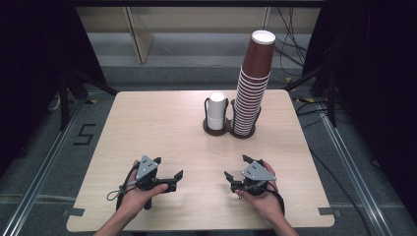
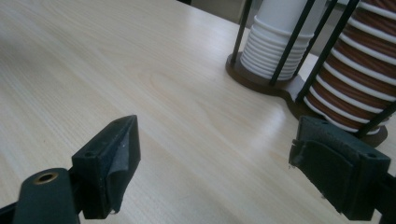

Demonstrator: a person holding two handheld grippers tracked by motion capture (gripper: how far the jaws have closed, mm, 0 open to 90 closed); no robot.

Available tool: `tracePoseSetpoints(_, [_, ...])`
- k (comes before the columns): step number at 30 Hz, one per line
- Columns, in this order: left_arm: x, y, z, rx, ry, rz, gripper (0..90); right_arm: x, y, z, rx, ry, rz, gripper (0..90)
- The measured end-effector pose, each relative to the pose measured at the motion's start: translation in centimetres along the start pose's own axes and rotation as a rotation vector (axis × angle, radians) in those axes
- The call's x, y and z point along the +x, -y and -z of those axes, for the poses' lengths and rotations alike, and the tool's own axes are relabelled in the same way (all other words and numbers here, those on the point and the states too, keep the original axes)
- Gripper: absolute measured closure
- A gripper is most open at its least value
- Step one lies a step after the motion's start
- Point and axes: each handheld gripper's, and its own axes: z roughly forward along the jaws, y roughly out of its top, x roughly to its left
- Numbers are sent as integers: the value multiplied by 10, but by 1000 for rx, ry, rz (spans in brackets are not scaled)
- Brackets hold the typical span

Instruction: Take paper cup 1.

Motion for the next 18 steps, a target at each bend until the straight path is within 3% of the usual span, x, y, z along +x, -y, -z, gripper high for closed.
tracePoseSetpoints(3, [-2,2,-3,18,-2,-9,35,1,0,-1,-2,-14,13,154])
tracePoseSetpoints(9, [-3,-6,-6,-20,-28,-6,36,0,-1,-3,34,-10,4,157])
tracePoseSetpoints(11, [-1,-12,-6,-38,-34,-12,60,-2,-2,-5,19,0,-7,164])
tracePoseSetpoints(15, [4,-30,-14,-60,-23,-32,84,-6,-7,-8,1,-1,-82,231])
tracePoseSetpoints(16, [4,-41,-21,-72,-22,-42,79,-9,-16,-9,-19,4,-61,232])
tracePoseSetpoints(17, [4,-41,-21,-72,-22,-42,72,-11,-21,-10,-37,7,-57,232])
tracePoseSetpoints(18, [3,-47,-25,-79,-23,-43,63,-13,-27,-11,-53,12,-84,232])
